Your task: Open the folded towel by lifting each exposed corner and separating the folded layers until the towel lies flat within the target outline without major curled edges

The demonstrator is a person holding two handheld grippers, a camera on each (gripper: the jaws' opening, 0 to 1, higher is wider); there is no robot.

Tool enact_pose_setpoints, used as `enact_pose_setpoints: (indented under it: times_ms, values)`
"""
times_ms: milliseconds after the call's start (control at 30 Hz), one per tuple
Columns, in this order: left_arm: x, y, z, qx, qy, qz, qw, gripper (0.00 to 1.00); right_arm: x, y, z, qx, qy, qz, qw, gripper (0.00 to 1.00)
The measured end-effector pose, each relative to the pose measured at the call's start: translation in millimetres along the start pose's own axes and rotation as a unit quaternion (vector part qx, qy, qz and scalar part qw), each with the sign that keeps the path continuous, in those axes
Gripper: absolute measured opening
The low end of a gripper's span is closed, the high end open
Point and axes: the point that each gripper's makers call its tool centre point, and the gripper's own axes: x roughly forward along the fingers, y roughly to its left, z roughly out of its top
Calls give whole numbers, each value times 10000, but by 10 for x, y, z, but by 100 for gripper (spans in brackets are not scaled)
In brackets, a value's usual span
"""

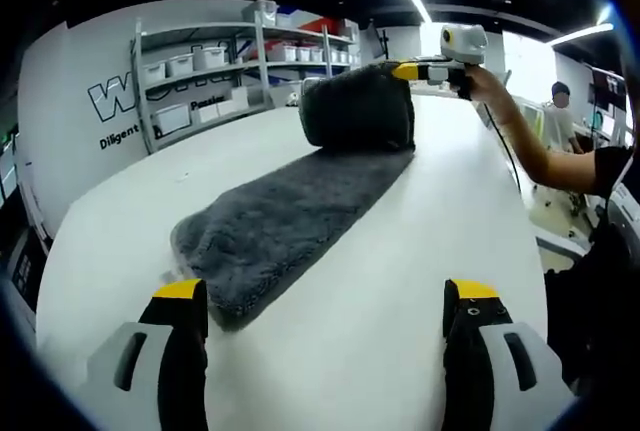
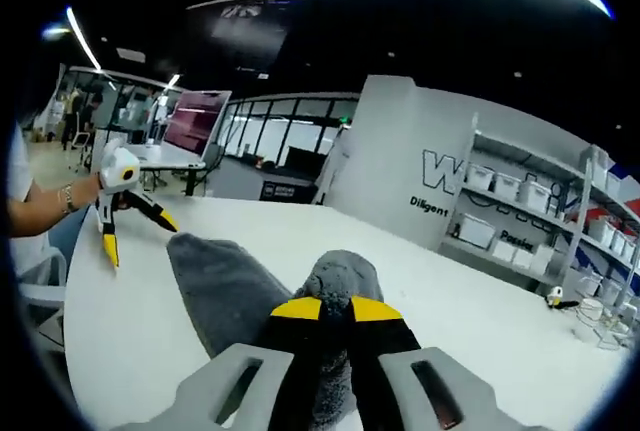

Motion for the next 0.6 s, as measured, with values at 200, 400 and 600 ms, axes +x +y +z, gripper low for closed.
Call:
enact_pose_setpoints:
  times_ms: [200, 400, 600]
  values:
    - [59, 12, 22, 16, -2, -35, 10000, 96, -151, -261, -168, 229, 13, -202, 9995, 3]
    - [106, 36, 12, 13, 37, 17, 10000, 94, -285, -448, -347, 402, 20, -485, 9980, 3]
    - [138, -19, 15, 15, 37, -70, 10000, 95, -387, -622, -539, 554, 117, -683, 9961, 3]
